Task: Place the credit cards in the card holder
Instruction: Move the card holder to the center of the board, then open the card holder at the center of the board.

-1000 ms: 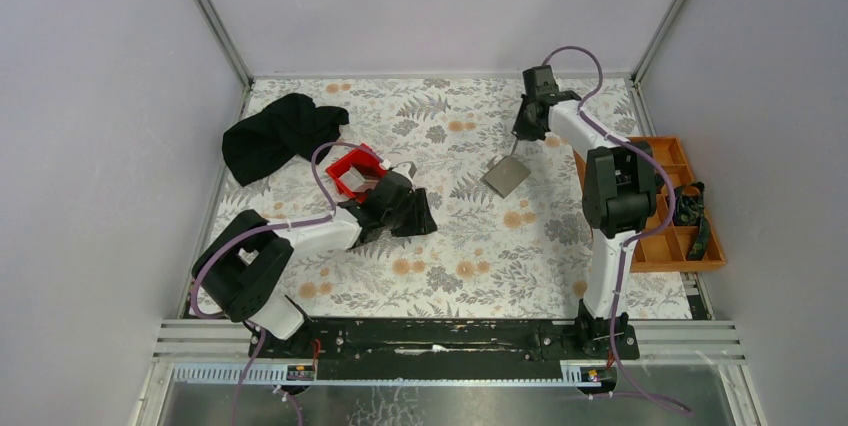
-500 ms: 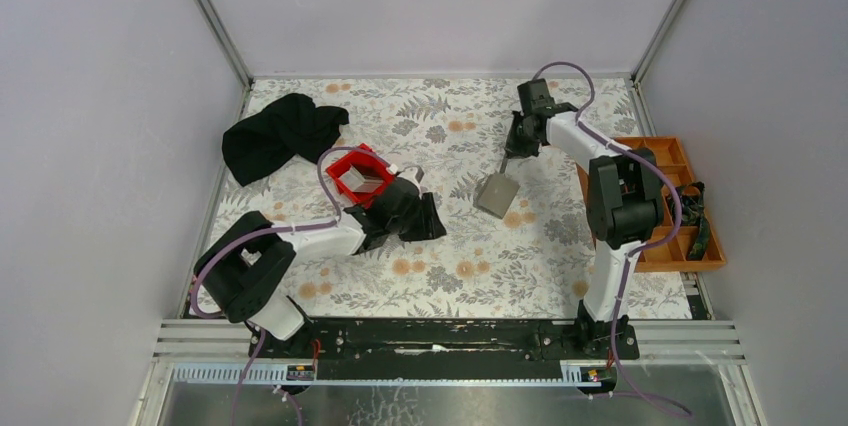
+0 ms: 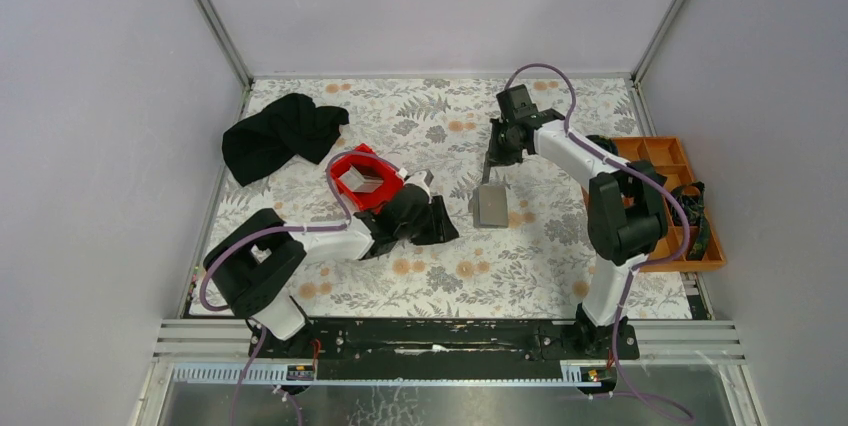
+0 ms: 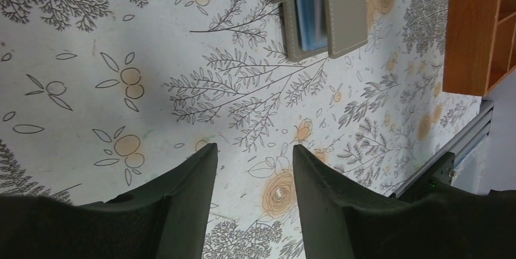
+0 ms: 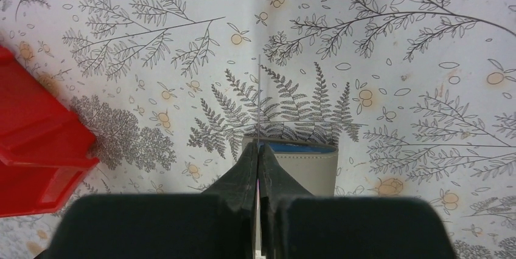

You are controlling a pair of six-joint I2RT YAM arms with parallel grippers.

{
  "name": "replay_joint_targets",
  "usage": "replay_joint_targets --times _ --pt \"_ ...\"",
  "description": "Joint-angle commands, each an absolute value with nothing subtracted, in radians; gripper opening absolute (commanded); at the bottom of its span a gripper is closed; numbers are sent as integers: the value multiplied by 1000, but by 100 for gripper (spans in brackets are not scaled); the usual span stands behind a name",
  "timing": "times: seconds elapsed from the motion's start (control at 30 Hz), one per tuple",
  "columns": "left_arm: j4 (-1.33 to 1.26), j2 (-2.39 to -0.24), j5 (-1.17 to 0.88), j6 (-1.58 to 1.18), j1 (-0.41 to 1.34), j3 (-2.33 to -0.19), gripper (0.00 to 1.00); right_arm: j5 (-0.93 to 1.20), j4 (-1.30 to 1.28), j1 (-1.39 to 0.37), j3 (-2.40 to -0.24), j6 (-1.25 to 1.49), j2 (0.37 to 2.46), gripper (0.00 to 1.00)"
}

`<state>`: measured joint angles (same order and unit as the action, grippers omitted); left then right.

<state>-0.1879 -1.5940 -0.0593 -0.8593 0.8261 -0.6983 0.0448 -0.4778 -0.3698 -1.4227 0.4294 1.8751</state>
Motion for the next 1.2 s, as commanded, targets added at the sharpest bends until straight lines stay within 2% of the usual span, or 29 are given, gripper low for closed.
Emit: replay_joint_targets --times 0.0,0.4,0.6,1.17 --pt "-293 -1606 -14 -892 839 -712 56 10 -477 -374 -1459 368 1798 0" --pt "-311 -1681 31 -861 838 -823 62 -56 -594 -417 -1581 280 1781 0" --pt "-327 -1731 14 -845 839 -847 62 -102 -621 -467 -1557 295 1759 0" --pt "-325 -1847 125 -831 881 -939 68 -142 -676 -540 -1475 337 1709 0"
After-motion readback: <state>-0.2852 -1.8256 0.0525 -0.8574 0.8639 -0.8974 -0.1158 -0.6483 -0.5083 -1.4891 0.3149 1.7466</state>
